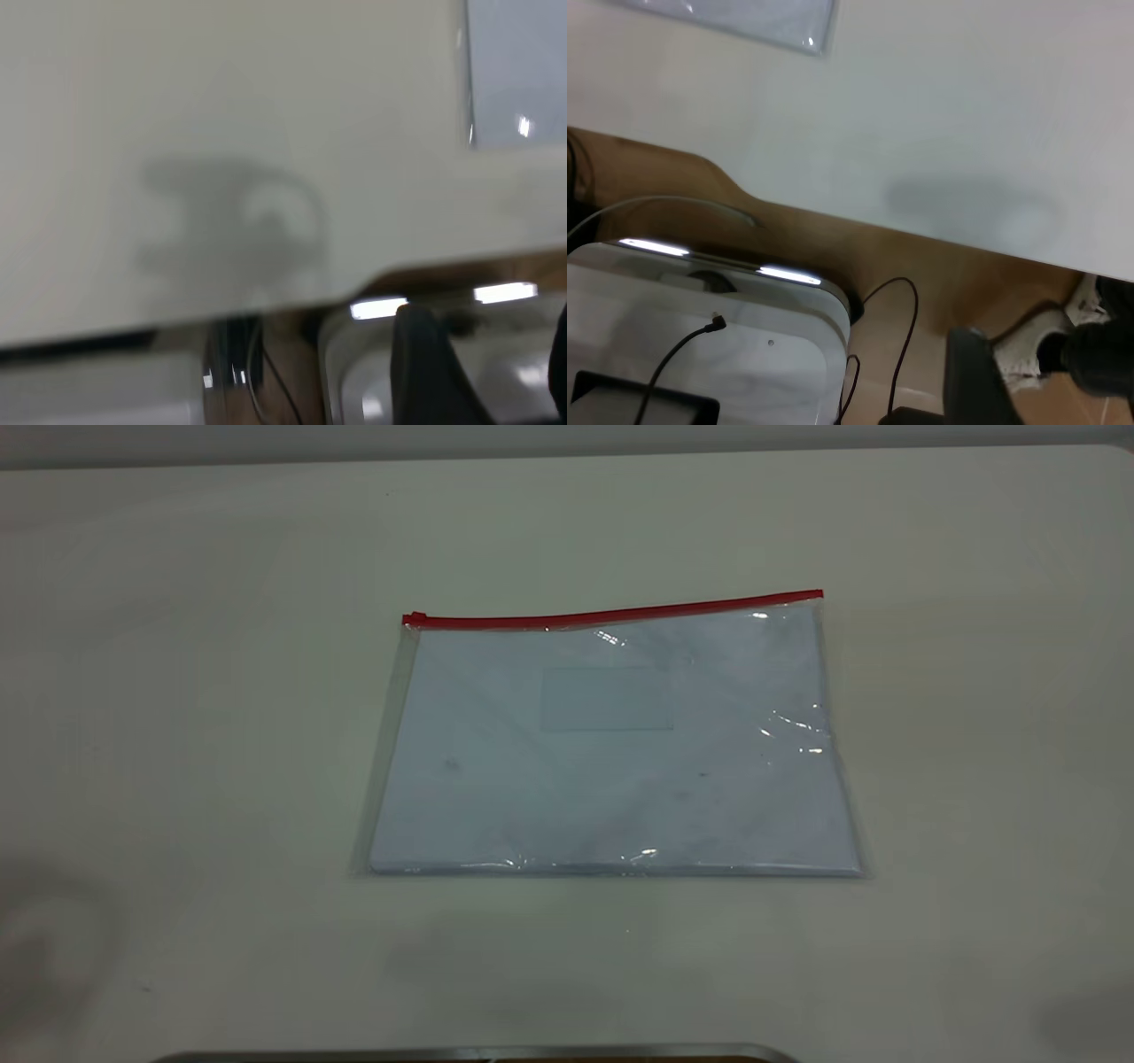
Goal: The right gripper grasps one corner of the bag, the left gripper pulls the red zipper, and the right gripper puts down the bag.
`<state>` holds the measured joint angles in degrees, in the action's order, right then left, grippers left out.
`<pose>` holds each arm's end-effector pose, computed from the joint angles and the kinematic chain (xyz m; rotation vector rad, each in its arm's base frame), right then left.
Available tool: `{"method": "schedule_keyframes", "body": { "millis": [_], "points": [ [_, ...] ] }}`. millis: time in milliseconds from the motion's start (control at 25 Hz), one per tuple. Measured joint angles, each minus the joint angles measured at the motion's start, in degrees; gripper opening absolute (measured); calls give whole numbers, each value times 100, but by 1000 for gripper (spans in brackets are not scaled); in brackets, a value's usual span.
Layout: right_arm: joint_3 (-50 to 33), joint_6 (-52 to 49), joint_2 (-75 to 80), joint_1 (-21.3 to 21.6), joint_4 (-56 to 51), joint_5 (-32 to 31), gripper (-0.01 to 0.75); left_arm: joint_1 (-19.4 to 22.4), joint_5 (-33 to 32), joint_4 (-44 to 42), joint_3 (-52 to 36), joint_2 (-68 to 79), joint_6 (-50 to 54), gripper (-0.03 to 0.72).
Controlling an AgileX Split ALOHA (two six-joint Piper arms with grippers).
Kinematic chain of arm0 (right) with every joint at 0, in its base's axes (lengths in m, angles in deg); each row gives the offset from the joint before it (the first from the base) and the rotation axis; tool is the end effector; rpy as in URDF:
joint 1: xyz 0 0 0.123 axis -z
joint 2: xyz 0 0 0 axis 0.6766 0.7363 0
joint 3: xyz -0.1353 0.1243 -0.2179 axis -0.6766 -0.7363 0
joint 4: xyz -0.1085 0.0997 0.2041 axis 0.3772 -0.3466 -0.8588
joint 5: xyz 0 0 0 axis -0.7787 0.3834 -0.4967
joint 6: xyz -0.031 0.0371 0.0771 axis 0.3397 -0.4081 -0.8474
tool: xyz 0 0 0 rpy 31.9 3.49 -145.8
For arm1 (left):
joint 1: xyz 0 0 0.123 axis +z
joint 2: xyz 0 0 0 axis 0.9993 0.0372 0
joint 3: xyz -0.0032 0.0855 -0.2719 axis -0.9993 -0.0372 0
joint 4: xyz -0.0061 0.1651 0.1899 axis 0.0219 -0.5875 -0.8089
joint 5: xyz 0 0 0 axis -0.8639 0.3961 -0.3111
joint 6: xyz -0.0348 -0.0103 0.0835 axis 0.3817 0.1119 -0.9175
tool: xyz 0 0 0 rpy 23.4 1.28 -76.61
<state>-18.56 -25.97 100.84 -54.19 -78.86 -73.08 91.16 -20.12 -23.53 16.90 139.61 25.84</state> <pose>0.1024 0.0255 0.2886 -0.2966 2.7365 0.1217 0.1788 -0.0020 0.3412 0.1096 2.6632 -0.1274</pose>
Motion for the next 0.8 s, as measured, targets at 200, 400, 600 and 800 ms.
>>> {"method": "schedule_keyframes", "body": {
  "millis": [200, 400, 600, 800],
  "points": [
    [-976, 0, -669, 0, 18, 512, 453, 0, 0, -5, -1355, -722, 0, 399],
    [-1201, 0, -898, 0, 53, 586, 453, 0, 26, -98, -2388, -1718, 0, 399],
    [-1201, 0, -902, 0, 72, 607, 453, 0, 176, -107, -2854, -2978, 0, 399],
    [-1201, 0, -902, 0, 72, 607, 453, 0, 315, -271, -2936, -3936, 5, 399]
  ]
}}
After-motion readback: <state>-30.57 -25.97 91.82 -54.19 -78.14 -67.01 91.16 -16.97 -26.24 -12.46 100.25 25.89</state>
